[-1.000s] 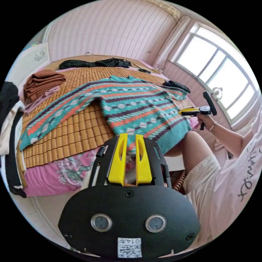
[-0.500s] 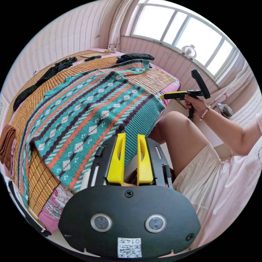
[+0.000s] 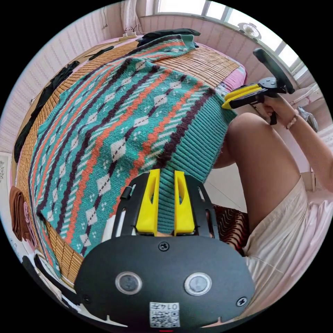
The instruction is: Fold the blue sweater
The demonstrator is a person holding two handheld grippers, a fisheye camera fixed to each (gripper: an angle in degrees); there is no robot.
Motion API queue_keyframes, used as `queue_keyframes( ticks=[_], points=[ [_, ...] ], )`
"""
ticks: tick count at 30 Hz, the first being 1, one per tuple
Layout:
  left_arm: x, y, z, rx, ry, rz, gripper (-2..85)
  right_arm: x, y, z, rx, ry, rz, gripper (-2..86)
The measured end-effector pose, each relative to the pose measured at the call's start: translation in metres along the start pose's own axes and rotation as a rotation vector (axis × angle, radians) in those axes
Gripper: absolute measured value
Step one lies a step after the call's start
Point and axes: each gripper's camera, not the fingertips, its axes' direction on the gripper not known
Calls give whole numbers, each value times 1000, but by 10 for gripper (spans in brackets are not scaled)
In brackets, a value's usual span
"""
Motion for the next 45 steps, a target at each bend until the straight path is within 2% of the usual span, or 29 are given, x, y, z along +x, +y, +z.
queue_keyframes(
  ticks=[1, 3, 6, 10, 18, 25, 28, 34, 38, 41, 45],
  points=[
    [0, 0, 2, -2, 12, -12, 76, 15, 6, -23, 145, -66, -13, 73],
    [3, -6, -2, 39, 28, -11, 81, 42, 13, -54, 330, -77, -19, 73],
    [8, -40, -25, 162, -33, 68, 83, 95, -1, -87, 441, 40, 47, 106],
    [12, -120, -17, 222, -100, 142, 91, 170, -47, -108, 461, 183, 172, 152],
    [24, -297, 55, 237, -138, 159, 109, 264, -116, -114, 398, 254, 267, 188],
    [21, -351, 133, 95, -154, 127, 97, 317, -133, -102, 379, 274, 347, 180],
    [14, -345, 142, 148, -158, 94, 76, 327, -133, -94, 392, 185, 375, 143],
    [0, -327, 136, 179, -152, 88, 49, 318, -129, -106, 431, 105, 323, 50],
    [-16, -305, 108, 253, -136, 39, 44, 289, -122, -139, 533, 51, 218, 34],
    [-39, -282, 76, 321, -78, -29, 44, 252, -122, -177, 657, -48, 103, 30],
    [-73, -230, 22, 510, -55, -115, 54, 140, -153, -222, 773, -116, -219, 30]
  ],
)
